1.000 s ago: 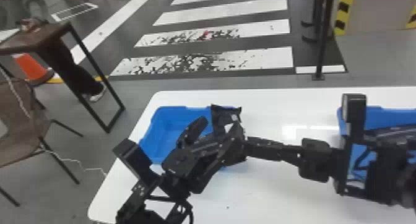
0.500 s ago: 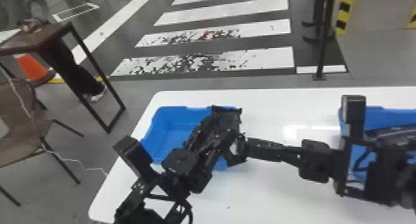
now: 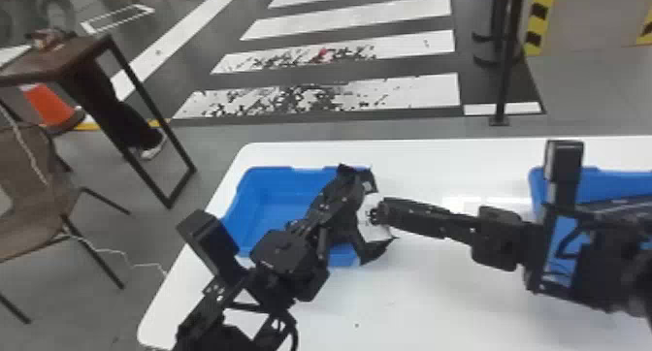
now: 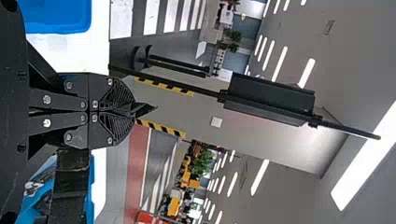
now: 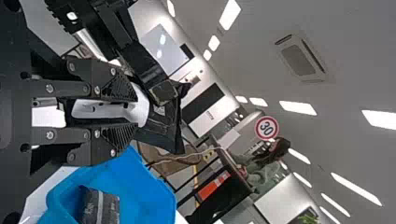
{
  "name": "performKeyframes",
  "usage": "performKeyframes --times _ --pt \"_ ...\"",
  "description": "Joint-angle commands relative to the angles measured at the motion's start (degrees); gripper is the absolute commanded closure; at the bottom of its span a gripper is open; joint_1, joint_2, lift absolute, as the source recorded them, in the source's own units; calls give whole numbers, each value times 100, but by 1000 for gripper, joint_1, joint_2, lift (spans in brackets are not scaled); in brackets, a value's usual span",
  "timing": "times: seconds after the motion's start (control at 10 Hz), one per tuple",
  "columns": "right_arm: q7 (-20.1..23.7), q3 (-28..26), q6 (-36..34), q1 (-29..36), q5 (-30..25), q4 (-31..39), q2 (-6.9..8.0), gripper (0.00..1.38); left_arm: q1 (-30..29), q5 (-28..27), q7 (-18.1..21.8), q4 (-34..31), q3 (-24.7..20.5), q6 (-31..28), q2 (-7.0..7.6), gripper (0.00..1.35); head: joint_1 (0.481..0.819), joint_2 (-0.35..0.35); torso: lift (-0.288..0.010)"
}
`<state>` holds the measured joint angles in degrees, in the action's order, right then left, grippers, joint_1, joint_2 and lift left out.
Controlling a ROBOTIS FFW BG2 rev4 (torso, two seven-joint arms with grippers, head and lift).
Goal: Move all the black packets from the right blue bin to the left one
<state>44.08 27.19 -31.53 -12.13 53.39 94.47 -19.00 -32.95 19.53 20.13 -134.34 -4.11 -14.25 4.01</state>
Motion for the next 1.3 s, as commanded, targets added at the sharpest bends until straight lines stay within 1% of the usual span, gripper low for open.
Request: performKeyframes --times 0.0,0.1,0.2,0.3,0.4,0.5,0.6,0.7,0.8,0.9,1.1,1.2 --pt "-5 -103 201 4 191 -159 19 277 47 -68 -27 -3 -35 76 21 1213 695 305 -140" --pt "-5 -217 201 60 180 -159 10 -1 89 -159 -159 11 -172 146 3 1213 695 295 -140" --pt "-31 -354 201 172 180 -159 19 90 216 -456 -361 96 -275 202 -6 1213 695 294 -140" --pt "-75 -514 201 299 180 -131 19 182 441 -742 -598 377 -263 301 56 1213 695 301 -140" --pt "-101 -617 158 411 111 -89 19 228 736 -1096 -827 757 -241 526 117 1214 695 309 -140" --pt "-101 -708 116 454 66 -47 19 240 1003 -1462 -994 1193 -252 849 153 1213 695 313 -140" --pt "-110 -743 102 468 54 -33 19 240 1271 -1530 -1108 1685 -252 1116 188 1177 695 318 -140" --pt "-110 -823 60 496 -26 10 19 240 1411 -1542 -1143 1896 -275 1116 214 820 695 320 -140" --pt "-119 -971 32 566 -128 52 10 240 1425 -1553 -1143 1896 -275 1229 223 312 695 322 -140" --pt "-154 -1120 32 636 -243 94 19 240 1369 -1473 -1143 1896 -275 1482 214 47 695 319 -140" --pt "-330 -1474 -24 763 -711 192 19 231 1060 -822 -1099 1868 -92 2382 161 170 695 289 -140" --pt "-532 -1737 -123 890 -917 319 36 231 821 -456 -1011 1657 -35 2593 109 173 695 278 -140"
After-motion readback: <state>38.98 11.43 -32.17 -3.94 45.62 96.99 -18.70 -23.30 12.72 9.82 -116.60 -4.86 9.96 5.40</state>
